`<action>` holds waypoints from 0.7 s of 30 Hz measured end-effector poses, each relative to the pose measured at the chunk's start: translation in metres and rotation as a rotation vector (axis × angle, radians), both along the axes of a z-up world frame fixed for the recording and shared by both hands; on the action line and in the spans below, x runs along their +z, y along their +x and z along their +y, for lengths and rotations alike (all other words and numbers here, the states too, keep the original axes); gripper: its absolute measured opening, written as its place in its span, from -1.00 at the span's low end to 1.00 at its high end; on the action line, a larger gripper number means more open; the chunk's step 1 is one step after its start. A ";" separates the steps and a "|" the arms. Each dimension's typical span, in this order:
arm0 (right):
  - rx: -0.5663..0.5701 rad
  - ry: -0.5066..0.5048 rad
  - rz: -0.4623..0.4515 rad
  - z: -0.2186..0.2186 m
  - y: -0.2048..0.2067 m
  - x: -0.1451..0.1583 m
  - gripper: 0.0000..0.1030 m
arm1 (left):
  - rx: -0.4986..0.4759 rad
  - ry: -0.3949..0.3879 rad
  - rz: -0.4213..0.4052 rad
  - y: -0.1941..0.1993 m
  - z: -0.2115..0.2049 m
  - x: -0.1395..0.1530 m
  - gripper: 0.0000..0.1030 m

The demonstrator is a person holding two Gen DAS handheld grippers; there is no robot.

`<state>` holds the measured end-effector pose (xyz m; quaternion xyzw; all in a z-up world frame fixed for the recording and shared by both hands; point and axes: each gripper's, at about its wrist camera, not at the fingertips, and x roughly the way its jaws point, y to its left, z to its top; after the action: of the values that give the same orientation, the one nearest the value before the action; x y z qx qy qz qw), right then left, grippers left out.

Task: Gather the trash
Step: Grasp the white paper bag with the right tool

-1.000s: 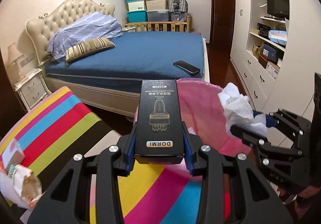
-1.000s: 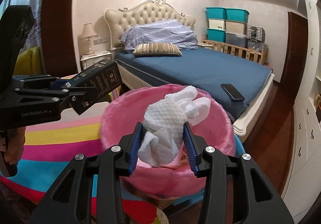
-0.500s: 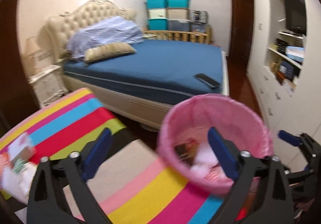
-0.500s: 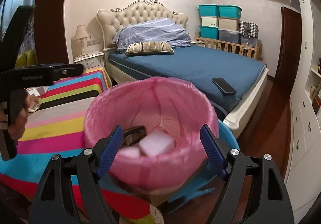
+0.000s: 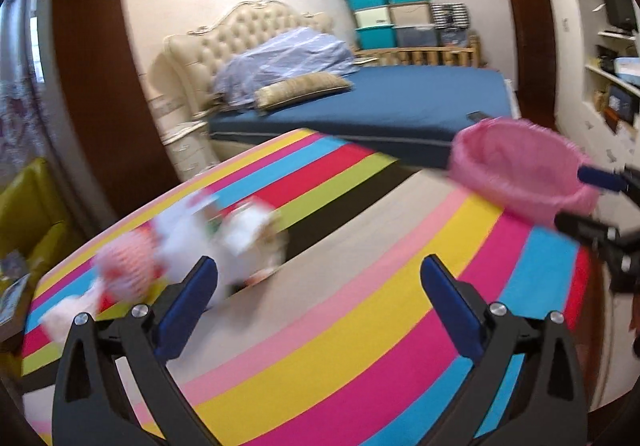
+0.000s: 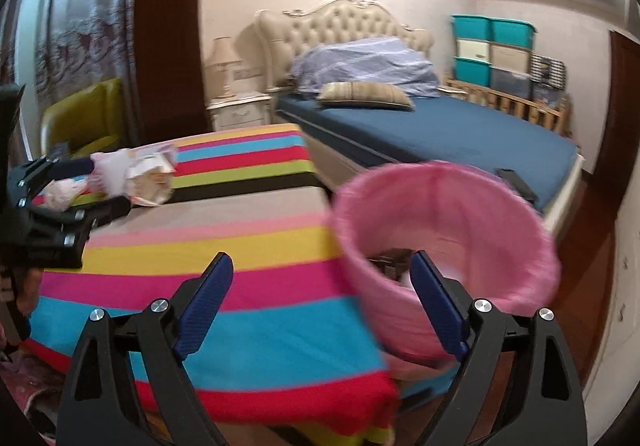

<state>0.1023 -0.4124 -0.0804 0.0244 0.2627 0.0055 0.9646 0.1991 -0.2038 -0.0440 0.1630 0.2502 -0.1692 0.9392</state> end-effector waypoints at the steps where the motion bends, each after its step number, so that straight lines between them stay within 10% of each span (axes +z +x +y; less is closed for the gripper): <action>1: 0.013 0.004 0.007 0.011 0.006 0.000 0.65 | 0.027 0.007 -0.001 -0.001 0.016 -0.001 0.91; 13: 0.117 0.056 0.103 0.124 0.086 0.009 0.65 | 0.385 -0.014 -0.007 0.001 0.194 -0.014 0.91; 21: 0.111 0.039 0.128 0.187 0.134 0.015 0.53 | 0.458 -0.066 -0.008 0.002 0.222 -0.012 0.91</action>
<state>0.2365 -0.2254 -0.0657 0.0289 0.3247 0.0627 0.9433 0.2009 0.0178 -0.0560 0.0719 0.2711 0.0412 0.9590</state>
